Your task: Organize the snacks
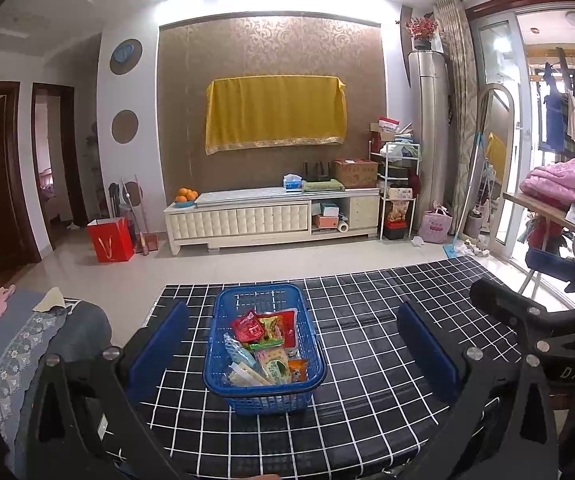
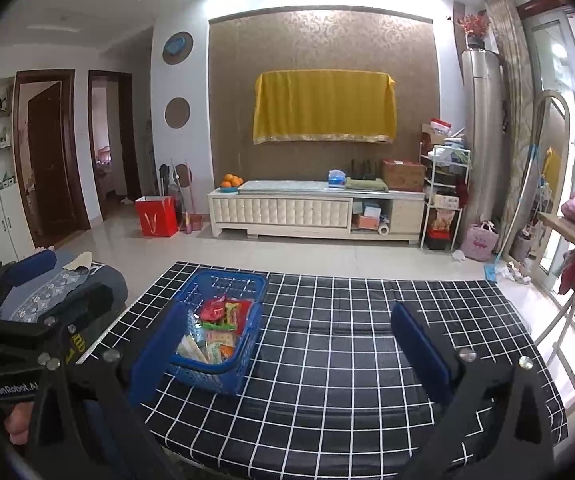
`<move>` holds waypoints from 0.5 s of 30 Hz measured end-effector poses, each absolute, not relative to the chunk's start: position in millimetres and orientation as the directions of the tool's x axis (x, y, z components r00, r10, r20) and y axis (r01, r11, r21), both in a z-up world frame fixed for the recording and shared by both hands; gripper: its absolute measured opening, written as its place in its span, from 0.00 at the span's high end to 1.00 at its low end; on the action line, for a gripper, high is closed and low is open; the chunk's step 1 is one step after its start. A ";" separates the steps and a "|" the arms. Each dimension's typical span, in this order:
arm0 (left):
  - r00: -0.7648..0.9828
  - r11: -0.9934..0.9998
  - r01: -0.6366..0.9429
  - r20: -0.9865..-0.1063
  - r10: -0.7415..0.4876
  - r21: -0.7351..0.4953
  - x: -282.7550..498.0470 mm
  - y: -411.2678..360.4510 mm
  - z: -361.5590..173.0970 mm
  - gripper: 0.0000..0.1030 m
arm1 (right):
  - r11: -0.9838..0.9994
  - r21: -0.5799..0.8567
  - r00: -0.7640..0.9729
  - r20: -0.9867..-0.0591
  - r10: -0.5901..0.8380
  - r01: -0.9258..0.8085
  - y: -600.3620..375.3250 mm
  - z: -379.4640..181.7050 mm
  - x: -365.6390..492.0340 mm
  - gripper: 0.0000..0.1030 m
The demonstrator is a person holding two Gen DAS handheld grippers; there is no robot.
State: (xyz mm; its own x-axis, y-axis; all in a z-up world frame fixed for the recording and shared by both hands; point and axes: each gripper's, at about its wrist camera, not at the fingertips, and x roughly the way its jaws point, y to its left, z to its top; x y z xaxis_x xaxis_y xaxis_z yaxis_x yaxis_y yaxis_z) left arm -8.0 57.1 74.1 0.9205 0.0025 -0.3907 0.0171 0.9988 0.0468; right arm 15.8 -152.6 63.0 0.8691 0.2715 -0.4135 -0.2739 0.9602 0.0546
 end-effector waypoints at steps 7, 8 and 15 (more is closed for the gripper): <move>0.919 0.998 0.022 -0.395 0.000 0.051 -6.7 56.2 72.4 0.00 | 0.960 0.059 0.862 -0.429 0.271 -0.272 -151.6 59.6 19.5 0.00; 0.919 0.998 0.023 -0.395 -0.001 0.051 -6.4 56.2 72.3 0.00 | 0.960 0.059 0.861 -0.430 0.271 -0.272 -151.2 59.1 19.7 0.00; 0.920 0.999 0.011 -0.391 0.010 0.052 -6.3 56.2 70.9 0.00 | 0.960 0.059 0.857 -0.438 0.270 -0.273 -150.4 57.6 20.5 0.00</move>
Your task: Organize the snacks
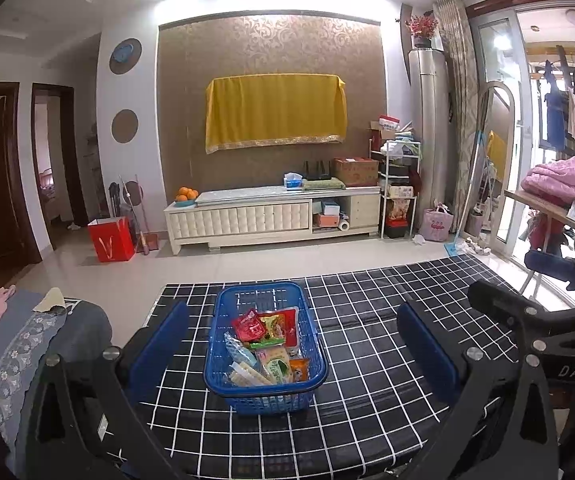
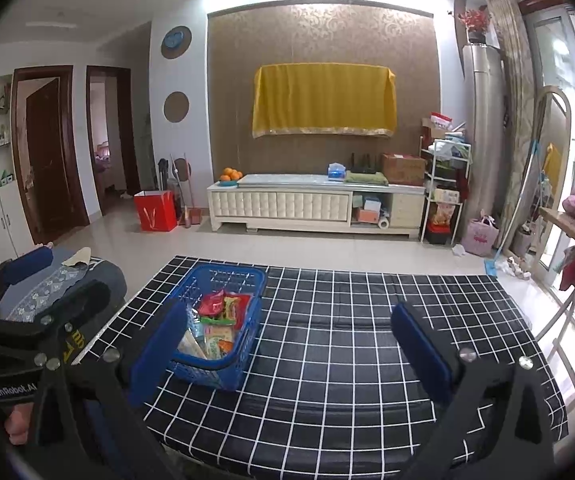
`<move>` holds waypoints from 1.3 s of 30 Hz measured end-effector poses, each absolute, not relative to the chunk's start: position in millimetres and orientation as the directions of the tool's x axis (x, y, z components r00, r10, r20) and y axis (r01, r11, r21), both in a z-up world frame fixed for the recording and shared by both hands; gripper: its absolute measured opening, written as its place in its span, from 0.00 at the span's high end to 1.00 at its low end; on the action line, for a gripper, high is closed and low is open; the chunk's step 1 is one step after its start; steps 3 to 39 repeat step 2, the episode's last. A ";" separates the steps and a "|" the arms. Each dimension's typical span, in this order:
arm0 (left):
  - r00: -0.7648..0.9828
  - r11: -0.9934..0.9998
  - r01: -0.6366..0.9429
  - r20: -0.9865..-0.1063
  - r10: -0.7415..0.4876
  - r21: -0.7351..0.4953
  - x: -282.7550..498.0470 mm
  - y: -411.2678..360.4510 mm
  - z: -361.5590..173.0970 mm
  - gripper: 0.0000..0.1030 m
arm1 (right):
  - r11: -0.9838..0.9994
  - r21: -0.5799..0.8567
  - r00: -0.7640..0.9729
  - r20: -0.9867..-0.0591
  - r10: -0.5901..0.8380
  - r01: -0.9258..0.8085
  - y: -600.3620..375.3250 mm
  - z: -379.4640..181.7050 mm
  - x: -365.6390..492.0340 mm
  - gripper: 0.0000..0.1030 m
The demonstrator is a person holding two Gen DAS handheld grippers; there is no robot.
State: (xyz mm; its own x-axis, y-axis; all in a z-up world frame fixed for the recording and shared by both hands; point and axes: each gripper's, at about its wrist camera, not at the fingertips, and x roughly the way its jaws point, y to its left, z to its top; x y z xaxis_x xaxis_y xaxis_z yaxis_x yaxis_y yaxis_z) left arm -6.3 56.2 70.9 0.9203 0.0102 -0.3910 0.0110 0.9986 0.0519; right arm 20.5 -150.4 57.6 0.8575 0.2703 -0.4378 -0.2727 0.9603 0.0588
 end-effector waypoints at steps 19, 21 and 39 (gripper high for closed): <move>0.921 0.998 0.009 -0.390 0.013 0.056 -6.2 55.4 70.6 0.00 | 0.960 0.061 0.856 -0.441 0.270 -0.272 -150.9 57.0 20.8 0.00; 0.921 0.998 0.009 -0.390 0.013 0.056 -6.2 55.4 70.6 0.00 | 0.960 0.061 0.856 -0.441 0.270 -0.272 -150.9 57.0 20.8 0.00; 0.921 0.998 0.009 -0.390 0.013 0.056 -6.2 55.4 70.6 0.00 | 0.960 0.061 0.856 -0.441 0.270 -0.272 -150.9 57.0 20.8 0.00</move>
